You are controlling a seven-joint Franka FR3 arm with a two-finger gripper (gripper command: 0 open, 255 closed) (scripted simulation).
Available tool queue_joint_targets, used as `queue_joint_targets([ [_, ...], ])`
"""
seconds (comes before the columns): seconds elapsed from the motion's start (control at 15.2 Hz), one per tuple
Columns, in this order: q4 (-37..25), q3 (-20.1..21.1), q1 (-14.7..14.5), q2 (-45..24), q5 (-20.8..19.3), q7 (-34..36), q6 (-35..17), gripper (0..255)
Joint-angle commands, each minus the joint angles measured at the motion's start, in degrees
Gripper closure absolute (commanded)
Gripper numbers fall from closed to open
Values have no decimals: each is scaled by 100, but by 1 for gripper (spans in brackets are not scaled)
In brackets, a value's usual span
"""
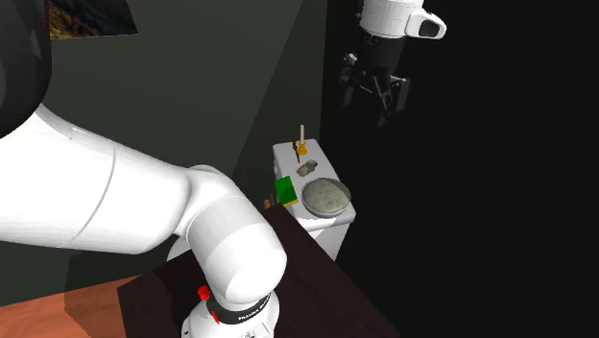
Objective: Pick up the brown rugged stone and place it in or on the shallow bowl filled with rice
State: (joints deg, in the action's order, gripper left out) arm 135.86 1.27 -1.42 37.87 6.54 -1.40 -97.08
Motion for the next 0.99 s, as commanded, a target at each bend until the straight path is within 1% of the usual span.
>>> queue_joint_targets([
  [0.0,129,166,-71,-186,112,168,-296,0],
  [0.46,336,694,-303,-1128,420,676,-1361,0],
  [0.92,181,1185,-498,-2374,560,1195,-2378,0],
])
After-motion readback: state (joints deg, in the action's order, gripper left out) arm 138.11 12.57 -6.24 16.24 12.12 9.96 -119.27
